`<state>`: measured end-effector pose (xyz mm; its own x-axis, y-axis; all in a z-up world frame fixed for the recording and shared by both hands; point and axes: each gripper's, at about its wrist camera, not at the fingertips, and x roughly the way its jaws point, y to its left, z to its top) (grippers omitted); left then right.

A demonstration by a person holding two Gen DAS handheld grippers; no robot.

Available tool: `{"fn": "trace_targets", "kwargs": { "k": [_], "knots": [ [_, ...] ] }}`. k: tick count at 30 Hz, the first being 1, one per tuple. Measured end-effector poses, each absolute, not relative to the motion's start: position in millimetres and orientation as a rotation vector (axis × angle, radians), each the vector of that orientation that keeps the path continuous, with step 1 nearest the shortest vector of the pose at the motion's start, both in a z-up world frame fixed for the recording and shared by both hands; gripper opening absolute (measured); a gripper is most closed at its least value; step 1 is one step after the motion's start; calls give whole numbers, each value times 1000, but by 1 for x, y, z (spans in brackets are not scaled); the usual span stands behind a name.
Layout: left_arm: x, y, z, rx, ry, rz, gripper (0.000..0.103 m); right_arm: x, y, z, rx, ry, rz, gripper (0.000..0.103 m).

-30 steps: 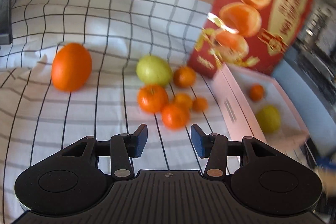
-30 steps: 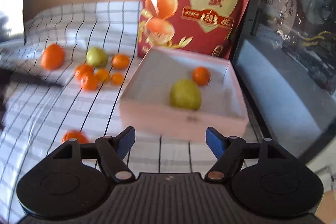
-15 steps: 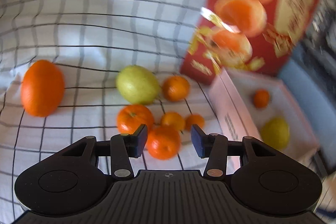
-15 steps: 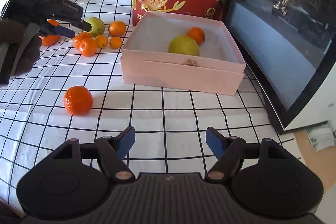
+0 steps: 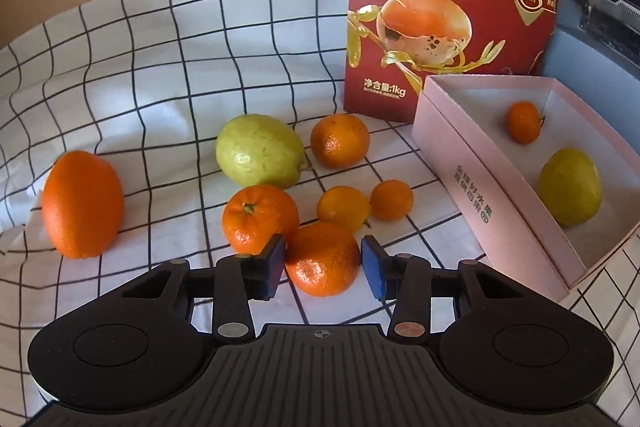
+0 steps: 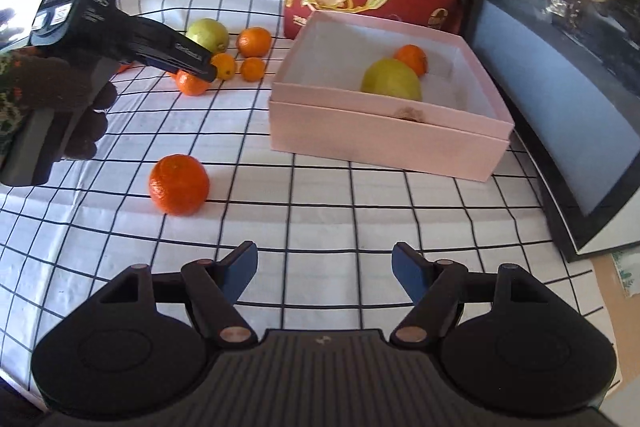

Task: Organize fruits
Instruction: 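Grasp another tangerine from the cloth with the left gripper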

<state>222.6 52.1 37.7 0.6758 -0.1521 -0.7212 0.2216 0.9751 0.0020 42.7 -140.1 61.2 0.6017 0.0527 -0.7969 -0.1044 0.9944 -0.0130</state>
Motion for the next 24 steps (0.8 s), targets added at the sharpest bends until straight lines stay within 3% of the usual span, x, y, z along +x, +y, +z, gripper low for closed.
{"fn": "trace_targets", "kwargs": {
  "k": [19, 24],
  "knots": [
    [89, 126, 45, -216, 894, -261, 46, 57, -120, 65, -63, 900, 201, 75],
    [73, 127, 51, -125, 869, -235, 55, 63, -103, 67, -82, 888, 258, 75]
  ]
}}
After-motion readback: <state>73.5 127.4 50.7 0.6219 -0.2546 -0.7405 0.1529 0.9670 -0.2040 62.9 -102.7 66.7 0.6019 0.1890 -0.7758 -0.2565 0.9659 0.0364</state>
